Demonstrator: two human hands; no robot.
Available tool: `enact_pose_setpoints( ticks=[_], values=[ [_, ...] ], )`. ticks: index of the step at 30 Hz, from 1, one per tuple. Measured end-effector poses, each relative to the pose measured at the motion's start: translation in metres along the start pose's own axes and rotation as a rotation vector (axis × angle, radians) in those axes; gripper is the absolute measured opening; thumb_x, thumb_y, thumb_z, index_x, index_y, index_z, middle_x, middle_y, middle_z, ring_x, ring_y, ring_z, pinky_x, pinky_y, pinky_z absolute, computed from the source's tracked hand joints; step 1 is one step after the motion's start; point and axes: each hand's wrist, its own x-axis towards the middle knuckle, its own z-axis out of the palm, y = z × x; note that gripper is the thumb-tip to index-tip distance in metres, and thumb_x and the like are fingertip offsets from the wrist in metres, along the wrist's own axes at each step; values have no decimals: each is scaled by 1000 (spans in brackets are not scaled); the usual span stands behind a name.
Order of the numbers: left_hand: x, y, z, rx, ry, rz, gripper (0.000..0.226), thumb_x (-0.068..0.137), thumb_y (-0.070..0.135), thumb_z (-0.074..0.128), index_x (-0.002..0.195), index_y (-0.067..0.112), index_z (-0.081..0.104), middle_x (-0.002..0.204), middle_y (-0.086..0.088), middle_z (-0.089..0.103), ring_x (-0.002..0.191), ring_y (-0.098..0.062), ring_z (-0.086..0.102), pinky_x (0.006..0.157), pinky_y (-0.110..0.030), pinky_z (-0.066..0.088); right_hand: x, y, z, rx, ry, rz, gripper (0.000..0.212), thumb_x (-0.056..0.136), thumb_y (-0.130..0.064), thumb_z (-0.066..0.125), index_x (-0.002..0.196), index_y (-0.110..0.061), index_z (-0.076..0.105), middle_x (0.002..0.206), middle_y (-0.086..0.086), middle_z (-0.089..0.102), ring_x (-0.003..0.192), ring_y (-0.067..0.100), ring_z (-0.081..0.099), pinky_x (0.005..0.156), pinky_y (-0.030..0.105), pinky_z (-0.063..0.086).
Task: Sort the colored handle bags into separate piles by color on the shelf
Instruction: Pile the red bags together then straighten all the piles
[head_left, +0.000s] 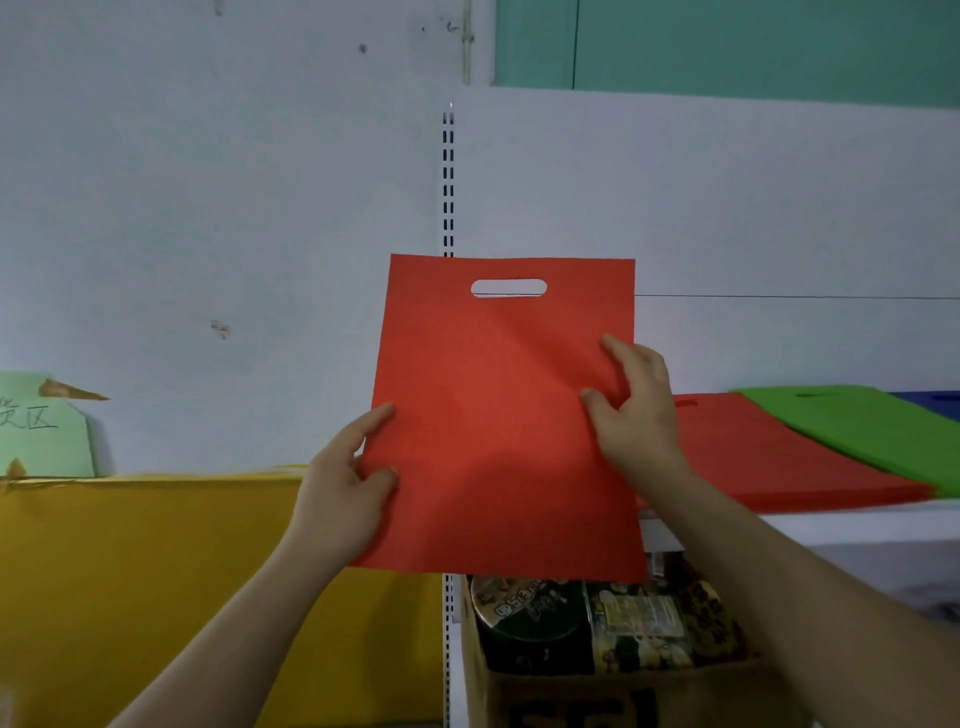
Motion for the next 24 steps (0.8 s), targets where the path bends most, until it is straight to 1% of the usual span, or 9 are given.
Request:
enact_pose_setpoints(
  ticks=[3,5,7,8,10,12,15,18,24],
  values=[
    [-6,6,10,-2,-18,15,59,86,-12,51,129,28,51,92,-10,68,45,-2,57,47,-14,46,-3,1,-19,-17,-3,6,57,88,-7,61,141,-17,43,138,6,37,120,5,35,94,0,18],
    [-12,13,21,-23,-31,11,59,86,-12,51,127,30,51,96,-10,68,48,-2,59,48,-14,46,-3,5,-36,-32,-3,5,58,89,-7,61,142,-17,41,139,6,37,120,4,35,92,-4,16],
    [-20,20,35,-37,-47,16,59,87,-11,51,126,33,50,103,-11,68,56,-6,62,53,-14,47,-4,9,-55,-42,12,-6,58,88,-7,61,142,-16,41,139,8,37,119,3,34,90,-9,13],
    [-24,23,44,-33,-50,27,60,86,-10,53,125,36,49,108,-11,67,65,-10,63,59,-17,49,-4,11,-65,-44,20,-9,59,88,-7,61,142,-15,41,138,9,37,118,3,34,90,-9,13],
    [-32,32,65,-27,-62,57,61,85,-6,57,123,41,48,117,-11,64,85,-19,65,76,-29,54,-5,17,-90,-46,32,-12,59,88,-6,61,143,-14,41,138,9,38,117,2,34,92,-5,15],
    [-42,44,90,-33,-72,67,60,85,-2,60,123,43,47,120,-6,63,95,-20,65,85,-39,54,-5,26,-119,-46,48,-18,59,88,-6,61,143,-14,40,138,9,39,116,2,35,94,0,18],
    [-59,63,131,-46,-87,67,61,85,1,62,126,44,47,121,0,61,100,-17,64,87,-42,54,-4,43,-167,-56,70,-3,59,88,-7,61,143,-15,40,138,8,39,118,3,37,97,5,21],
    [-77,79,171,-49,-107,89,63,86,0,61,130,41,45,124,0,59,103,-18,63,90,-42,53,-4,60,-211,-60,71,31,59,89,-8,61,143,-17,39,139,6,38,125,13,40,102,14,24],
    [-101,98,223,-28,-104,105,63,87,0,58,135,38,43,129,-2,56,107,-21,61,93,-43,52,-5,87,-271,-68,66,52,60,90,-9,60,144,-20,38,140,4,38,123,8,40,100,13,25]
  ],
)
